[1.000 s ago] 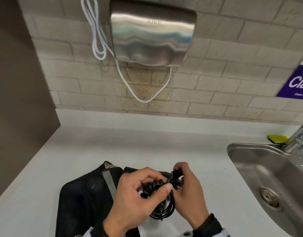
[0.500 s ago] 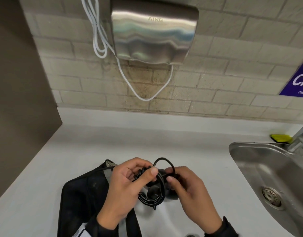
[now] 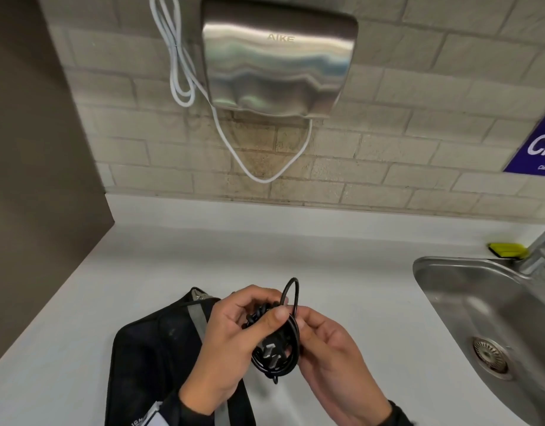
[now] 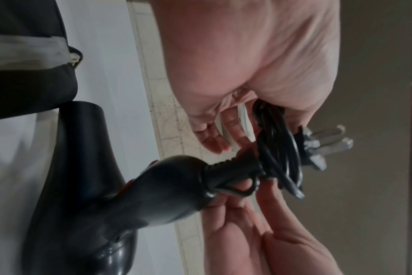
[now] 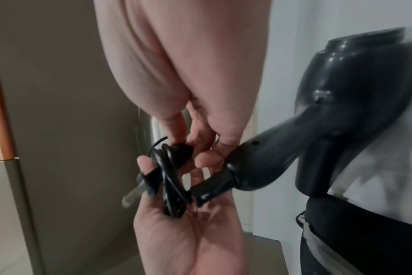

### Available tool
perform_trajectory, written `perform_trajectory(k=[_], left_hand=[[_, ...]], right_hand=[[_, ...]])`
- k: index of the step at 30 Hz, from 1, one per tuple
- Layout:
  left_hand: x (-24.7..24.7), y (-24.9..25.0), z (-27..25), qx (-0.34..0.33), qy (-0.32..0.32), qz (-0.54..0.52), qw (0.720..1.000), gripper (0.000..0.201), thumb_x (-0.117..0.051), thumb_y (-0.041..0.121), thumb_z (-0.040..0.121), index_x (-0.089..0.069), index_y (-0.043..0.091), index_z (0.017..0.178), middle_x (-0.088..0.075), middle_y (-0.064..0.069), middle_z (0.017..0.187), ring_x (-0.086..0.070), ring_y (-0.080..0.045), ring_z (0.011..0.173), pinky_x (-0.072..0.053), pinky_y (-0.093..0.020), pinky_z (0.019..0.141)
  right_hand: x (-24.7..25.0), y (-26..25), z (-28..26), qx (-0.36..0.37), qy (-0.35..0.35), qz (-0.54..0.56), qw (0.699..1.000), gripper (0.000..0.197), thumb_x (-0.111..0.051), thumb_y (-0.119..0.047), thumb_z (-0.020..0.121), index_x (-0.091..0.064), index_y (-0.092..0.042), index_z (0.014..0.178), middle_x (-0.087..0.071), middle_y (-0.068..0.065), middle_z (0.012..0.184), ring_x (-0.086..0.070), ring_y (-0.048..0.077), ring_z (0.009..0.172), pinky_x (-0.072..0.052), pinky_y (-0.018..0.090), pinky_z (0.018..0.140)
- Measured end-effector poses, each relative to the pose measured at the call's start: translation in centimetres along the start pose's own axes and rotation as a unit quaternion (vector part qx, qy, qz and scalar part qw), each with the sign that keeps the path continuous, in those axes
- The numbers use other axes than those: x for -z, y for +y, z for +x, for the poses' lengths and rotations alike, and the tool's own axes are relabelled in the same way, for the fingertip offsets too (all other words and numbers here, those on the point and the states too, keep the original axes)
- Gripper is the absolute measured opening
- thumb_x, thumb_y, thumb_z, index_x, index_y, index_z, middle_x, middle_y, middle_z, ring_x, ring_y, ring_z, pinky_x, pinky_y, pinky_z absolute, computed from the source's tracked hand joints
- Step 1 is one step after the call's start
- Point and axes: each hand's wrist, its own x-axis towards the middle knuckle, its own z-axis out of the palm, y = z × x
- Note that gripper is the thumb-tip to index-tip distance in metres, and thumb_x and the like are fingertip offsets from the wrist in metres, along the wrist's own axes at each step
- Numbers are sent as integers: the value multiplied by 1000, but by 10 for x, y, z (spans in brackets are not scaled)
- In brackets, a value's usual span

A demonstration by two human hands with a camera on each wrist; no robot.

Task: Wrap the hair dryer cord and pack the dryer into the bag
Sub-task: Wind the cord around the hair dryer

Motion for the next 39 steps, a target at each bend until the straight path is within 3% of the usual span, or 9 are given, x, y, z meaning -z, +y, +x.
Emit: perform_trajectory(k=[5,8,13,16,21,24,30,35,39], left_hand=[[-2,-2,-2,32,-6,-24,999,33,-78,39,69,-73,13,88,-75,-12,103,-69,-27,104,-54,-38,93],[-6,0,-4,35,-12,-36,999,27,-76,34,72,-71,13,87,-77,-11,102,-72,-24,101,-57,-32,87],[-10,4,-5,20,7,-30,999,22,-75,36,72,-72,18,85,-77,-13,97,-73,-30,94,-59,-33,84],[-9,4,-4,3,23,-15,1000,26,-76,35,72,-71,15,86,-77,-15,92,-72,-30,90,-58,-32,81],[-10,4,-4,-18,28,3,999,27,-84,27,74,-68,8,85,-75,-16,85,-72,-26,81,-57,-23,73],[-11,6,-4,-21,31,11,999,26,-79,18,71,-64,1,84,-73,-11,76,-69,-19,70,-55,-20,65],[-10,10,-4,20,-11,2,1000,23,-74,26,76,-62,13,90,-64,-2,66,-56,-14,54,-51,-21,56],[-4,13,-5,24,-109,48,993,40,-63,31,88,-57,38,126,-58,-9,69,-53,-20,62,-50,-30,66],[1,18,-4,1,-177,97,980,30,-62,48,85,-69,34,111,-64,3,78,-58,-8,64,-50,-23,67]], right_hand=[[-6,-11,-5,15,3,-200,980,29,-49,-26,93,-70,-12,107,-73,12,97,-65,27,90,-52,35,81],[-7,-12,-9,78,29,-362,929,30,-43,-19,99,-70,-30,106,-74,0,99,-69,17,97,-54,36,88],[-13,-2,-23,261,185,-450,834,49,-55,12,76,-57,-35,90,-63,-2,85,-57,18,71,-46,17,61],[-17,-5,-35,353,95,-499,786,50,-60,10,58,-62,-25,93,-59,-4,100,-58,14,86,-48,17,70],[-15,-4,-33,366,34,-620,693,39,-82,-13,70,-66,-28,103,-59,-11,106,-54,8,98,-44,13,80],[-24,-13,-36,361,47,-571,736,33,-81,-16,73,-65,-31,99,-63,-15,99,-60,7,93,-48,15,76],[-34,-32,-39,212,85,-187,955,44,-84,-50,61,-72,-22,93,-77,12,84,-75,29,77,-60,35,73],[-31,-49,-34,183,75,-74,977,46,-87,-50,55,-73,-15,82,-73,16,72,-71,28,60,-57,29,57],[-23,-56,-32,162,82,8,983,48,-92,-43,50,-73,-10,79,-69,15,70,-66,25,56,-56,29,57]])
